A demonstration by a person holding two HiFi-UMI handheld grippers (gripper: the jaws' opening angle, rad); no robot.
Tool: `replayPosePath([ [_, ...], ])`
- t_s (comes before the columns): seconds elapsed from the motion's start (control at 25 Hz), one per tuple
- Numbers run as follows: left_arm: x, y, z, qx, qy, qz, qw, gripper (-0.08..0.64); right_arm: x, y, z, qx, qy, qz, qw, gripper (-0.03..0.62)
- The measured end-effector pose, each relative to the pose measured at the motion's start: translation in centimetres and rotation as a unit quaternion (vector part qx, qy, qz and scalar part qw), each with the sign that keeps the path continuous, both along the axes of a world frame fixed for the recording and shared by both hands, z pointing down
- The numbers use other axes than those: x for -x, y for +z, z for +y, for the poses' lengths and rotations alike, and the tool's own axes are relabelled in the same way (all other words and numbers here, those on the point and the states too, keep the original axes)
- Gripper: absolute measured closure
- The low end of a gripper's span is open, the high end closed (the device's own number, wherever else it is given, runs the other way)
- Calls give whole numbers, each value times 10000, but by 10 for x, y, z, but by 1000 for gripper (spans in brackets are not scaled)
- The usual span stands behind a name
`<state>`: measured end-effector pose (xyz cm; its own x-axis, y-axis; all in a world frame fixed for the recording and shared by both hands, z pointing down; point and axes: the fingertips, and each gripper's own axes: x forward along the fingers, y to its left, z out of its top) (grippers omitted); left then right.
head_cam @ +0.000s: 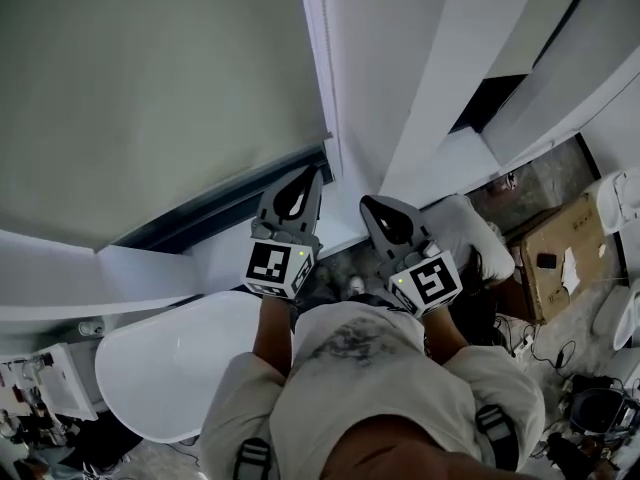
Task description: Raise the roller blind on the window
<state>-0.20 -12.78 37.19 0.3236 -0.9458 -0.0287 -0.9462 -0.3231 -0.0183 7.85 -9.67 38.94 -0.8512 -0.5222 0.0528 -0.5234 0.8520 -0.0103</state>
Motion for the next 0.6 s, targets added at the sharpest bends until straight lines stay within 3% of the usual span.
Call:
replayPosePath([
  [0.28,-1,-4,-38,-56,471,8,9989,549,6,1,-16,-15,334,89,9994,531],
  [0.44,-3,-7,-56,-63,692,-62,9976,493,8,0,-21,-25,566,108,9983,531],
  [0.6,-3,-7,-75,-79,873,-89,9961,491,9,1,-30,-23,797,90,9968,531],
])
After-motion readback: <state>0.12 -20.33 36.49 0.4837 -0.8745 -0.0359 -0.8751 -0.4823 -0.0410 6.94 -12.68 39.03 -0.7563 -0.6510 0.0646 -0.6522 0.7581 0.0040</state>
